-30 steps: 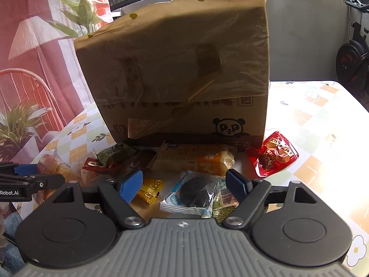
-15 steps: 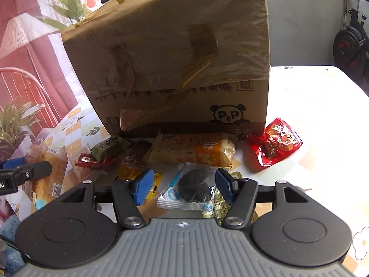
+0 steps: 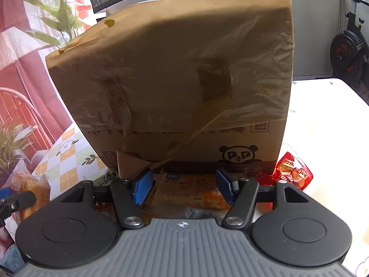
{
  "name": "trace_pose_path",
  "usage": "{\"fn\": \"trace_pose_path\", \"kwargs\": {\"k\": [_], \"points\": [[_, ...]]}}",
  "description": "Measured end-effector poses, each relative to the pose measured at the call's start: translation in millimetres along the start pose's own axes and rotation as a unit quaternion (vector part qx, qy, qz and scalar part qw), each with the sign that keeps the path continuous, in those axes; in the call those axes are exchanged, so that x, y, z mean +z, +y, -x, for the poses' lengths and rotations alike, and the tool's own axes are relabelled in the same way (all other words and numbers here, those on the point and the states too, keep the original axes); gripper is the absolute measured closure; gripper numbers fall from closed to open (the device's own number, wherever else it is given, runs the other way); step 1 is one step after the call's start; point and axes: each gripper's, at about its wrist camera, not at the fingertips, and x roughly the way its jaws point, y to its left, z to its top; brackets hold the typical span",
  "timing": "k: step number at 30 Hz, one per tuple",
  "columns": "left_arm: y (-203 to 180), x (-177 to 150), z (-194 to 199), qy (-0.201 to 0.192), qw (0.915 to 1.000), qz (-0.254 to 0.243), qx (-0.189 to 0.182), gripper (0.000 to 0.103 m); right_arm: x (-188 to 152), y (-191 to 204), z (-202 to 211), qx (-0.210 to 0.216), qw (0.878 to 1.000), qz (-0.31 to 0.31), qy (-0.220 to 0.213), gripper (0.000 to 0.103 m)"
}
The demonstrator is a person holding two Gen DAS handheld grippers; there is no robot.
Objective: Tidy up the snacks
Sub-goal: 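Grasp the blue-wrapped round cookie packet with the right tool while the left tool holds the bread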
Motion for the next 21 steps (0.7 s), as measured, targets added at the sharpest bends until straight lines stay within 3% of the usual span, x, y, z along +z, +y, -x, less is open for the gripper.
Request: {"fn": "trace_pose_path", "kwargs": {"k": [10,21], "points": [[3.0,-0.2,-10.8,0.009,0.9999,0.008,0.001,0.028,-36.2,-18.0,-2.1,-0.029,0.998,-0.035,0.051,0.039],[1.6,-8.0,-12.5,0.021,0.9997,0.001,-0.01,0.028,-32.4,-4.0,-26.2,-0.051,0.996,0.019,0.074,0.038]]}}
